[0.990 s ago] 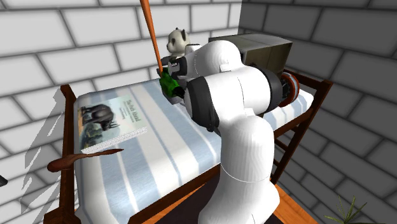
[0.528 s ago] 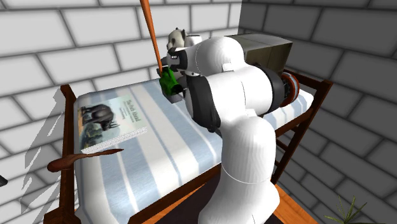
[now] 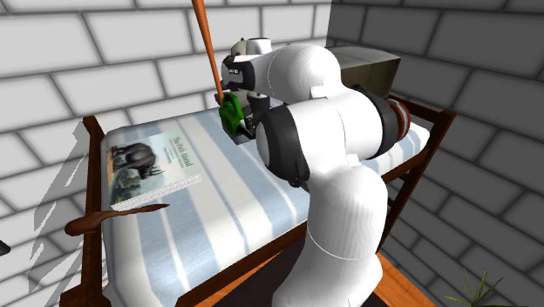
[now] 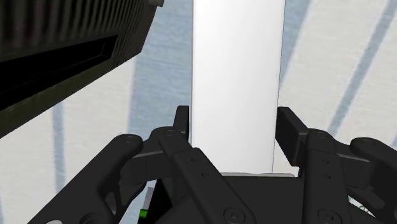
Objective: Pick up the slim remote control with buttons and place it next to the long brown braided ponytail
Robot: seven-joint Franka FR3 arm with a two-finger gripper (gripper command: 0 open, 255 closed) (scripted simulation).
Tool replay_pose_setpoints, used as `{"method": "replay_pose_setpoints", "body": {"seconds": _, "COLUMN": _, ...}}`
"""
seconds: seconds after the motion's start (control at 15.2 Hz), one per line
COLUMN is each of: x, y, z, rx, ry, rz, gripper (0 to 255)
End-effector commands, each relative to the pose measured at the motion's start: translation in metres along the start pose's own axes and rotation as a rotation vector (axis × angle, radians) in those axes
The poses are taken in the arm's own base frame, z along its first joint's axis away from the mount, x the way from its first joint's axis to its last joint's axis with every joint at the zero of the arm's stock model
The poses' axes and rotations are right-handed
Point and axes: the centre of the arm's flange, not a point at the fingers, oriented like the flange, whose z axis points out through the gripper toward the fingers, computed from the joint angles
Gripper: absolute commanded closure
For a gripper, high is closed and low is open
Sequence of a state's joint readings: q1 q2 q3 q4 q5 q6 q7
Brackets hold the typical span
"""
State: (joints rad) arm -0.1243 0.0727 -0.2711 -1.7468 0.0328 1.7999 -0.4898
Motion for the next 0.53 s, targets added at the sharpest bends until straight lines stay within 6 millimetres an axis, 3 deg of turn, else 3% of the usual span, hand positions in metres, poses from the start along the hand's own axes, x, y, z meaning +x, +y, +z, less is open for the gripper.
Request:
{"method": "replay_pose_setpoints", "body": {"seconds": 0.0, "x": -0.005, "y": -0.024, "z": 0.001, "rx": -0.001, "ry": 0.0, "rz": 0.001, "gripper": 255}}
{"method": "replay_pose_setpoints", "body": {"seconds": 0.46, "x": -0.016, "y": -0.115, "z": 0.002, "rx": -0.001, "ry": 0.0, "rz": 0.001, "gripper": 255}}
